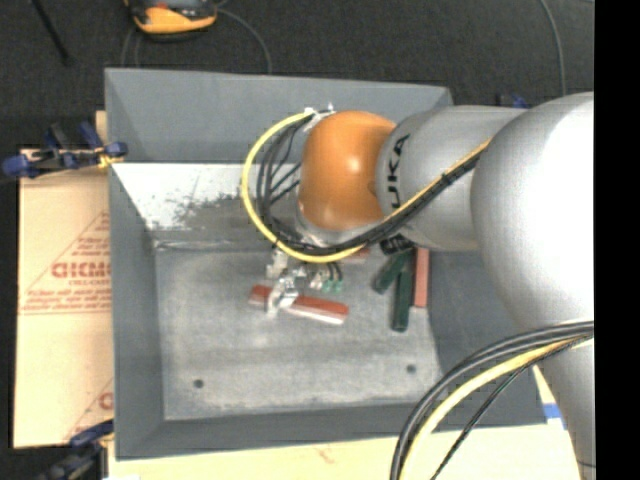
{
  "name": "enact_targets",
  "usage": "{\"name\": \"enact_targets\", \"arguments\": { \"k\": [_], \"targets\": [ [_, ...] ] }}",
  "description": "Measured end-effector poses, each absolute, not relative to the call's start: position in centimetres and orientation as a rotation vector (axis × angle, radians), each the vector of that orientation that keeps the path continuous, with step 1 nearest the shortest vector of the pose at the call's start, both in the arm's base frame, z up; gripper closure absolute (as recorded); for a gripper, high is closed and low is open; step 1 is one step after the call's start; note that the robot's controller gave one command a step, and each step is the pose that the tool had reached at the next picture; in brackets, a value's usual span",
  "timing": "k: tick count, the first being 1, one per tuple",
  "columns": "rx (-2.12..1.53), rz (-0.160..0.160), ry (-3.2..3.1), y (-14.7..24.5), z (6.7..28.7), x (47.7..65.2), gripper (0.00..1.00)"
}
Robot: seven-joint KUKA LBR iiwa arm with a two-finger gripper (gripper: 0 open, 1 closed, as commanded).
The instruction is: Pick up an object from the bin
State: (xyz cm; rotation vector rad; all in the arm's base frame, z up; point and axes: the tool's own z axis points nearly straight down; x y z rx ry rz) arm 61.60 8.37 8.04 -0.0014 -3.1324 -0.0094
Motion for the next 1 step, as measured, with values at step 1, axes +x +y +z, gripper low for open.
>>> {"name": "enact_targets", "arguments": {
  "k": [1],
  "targets": [
    [-0.031, -0.004, -3.148, 9.34, 22.74, 60.36, 1.00]
  ]
}}
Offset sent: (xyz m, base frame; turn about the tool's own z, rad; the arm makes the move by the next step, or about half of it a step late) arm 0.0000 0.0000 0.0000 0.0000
